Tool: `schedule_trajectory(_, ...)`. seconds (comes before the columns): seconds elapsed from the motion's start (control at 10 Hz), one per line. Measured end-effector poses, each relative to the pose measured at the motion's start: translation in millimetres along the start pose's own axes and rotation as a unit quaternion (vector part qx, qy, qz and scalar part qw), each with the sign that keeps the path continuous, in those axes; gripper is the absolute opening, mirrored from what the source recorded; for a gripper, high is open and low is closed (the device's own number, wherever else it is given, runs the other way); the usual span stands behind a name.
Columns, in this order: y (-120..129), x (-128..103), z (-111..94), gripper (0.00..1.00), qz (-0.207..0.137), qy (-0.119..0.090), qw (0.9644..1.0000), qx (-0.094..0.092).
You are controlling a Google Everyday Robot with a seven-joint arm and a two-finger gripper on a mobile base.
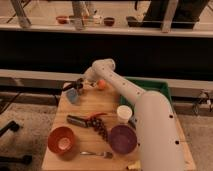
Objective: Place brush in metal cup
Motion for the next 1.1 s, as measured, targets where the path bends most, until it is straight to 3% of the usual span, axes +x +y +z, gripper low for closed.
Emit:
schedule_trajectory(0.4, 7.4, -9.4, 5.5, 0.0, -0.001, 0.008, 1.0, 0.001)
schedule_trajectory(1.1, 13.9, -8.6, 8.4, 0.0, 0.013, 0.025, 0.9994, 0.02)
